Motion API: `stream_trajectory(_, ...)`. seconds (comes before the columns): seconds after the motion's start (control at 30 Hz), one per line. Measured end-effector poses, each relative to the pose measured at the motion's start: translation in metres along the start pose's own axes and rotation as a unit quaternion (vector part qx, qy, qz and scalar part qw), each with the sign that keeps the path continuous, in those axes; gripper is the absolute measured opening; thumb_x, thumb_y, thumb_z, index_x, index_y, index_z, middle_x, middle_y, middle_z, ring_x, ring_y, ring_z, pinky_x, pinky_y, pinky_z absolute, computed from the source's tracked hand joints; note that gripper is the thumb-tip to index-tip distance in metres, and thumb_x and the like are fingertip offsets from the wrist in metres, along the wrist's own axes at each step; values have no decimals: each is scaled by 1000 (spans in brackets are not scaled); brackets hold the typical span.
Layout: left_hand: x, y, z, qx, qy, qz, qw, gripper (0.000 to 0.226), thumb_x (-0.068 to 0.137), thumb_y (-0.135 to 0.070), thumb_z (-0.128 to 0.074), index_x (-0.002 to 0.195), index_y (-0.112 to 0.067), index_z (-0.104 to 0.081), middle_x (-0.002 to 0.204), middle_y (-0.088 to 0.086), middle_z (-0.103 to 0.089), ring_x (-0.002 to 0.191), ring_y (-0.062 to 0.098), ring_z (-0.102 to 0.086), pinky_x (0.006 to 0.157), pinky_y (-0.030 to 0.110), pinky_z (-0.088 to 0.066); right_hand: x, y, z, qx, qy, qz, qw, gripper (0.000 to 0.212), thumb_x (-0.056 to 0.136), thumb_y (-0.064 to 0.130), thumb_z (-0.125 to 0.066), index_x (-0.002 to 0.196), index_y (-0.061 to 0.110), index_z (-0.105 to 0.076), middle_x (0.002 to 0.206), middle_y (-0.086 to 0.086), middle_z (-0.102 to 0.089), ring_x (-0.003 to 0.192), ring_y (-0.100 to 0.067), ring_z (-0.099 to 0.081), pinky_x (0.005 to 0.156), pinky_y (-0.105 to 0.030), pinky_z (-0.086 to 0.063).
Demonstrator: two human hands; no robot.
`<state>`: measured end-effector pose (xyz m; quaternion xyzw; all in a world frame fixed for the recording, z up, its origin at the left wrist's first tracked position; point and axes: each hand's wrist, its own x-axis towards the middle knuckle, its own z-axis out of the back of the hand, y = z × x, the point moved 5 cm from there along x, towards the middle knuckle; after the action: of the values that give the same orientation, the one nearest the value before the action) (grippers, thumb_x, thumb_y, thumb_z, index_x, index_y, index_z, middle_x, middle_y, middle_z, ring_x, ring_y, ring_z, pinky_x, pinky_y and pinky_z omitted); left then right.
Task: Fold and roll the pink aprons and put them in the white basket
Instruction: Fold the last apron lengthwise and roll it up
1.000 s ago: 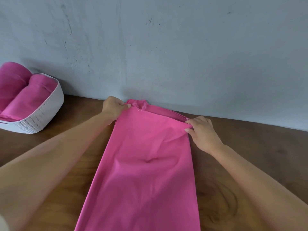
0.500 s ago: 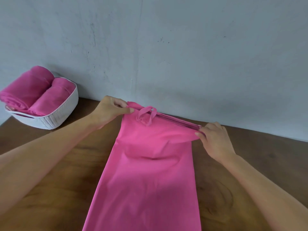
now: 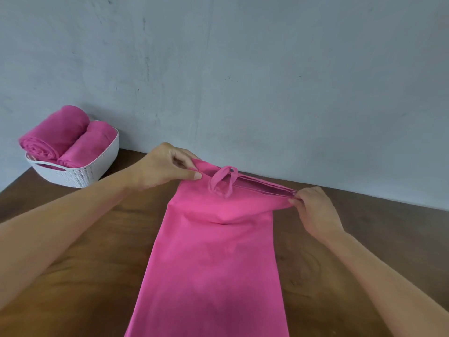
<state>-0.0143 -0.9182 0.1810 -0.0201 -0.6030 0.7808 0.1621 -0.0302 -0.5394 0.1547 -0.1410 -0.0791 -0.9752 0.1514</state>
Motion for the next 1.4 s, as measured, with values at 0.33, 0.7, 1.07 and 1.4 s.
stream_trajectory(0.33,-27,-11,-1,-1,-26,-40,999,14,75,-11,-85,82,-1,-78,101,13,-72,100,40,-67,98,45,-52,-32,6,11,36,-1,-26,999,17,91,16,-71,108,15,-69,101,6,-62,99,-14,-53,77,-30,-42)
stream_trajectory(0.7,-50,-37,-11,19,-59,-68,996,20,67,-12,-88,80,-1,-78,92,7,-73,81,14,-66,77,20,-53,-59,6,24,58,-9,-10,998,8,98,20,-63,101,19,-70,95,9,-62,92,-11,-56,77,-28,-45)
stream_trajectory(1.07,-116,-75,-33,-5,-207,-78,975,26,68,-11,-87,86,4,-74,90,16,-75,84,21,-70,84,24,-57,-107,3,62,73,-19,36,996,13,96,20,-67,107,18,-73,103,8,-68,98,-12,-60,85,-34,-51)
stream_trajectory(1.4,-212,-76,-78,24,-276,6,961,31,69,-20,-87,86,1,-72,92,13,-76,92,30,-74,91,33,-60,-203,13,91,46,-76,115,989,19,94,36,-67,97,19,-76,97,9,-70,90,-9,-64,76,-26,-54)
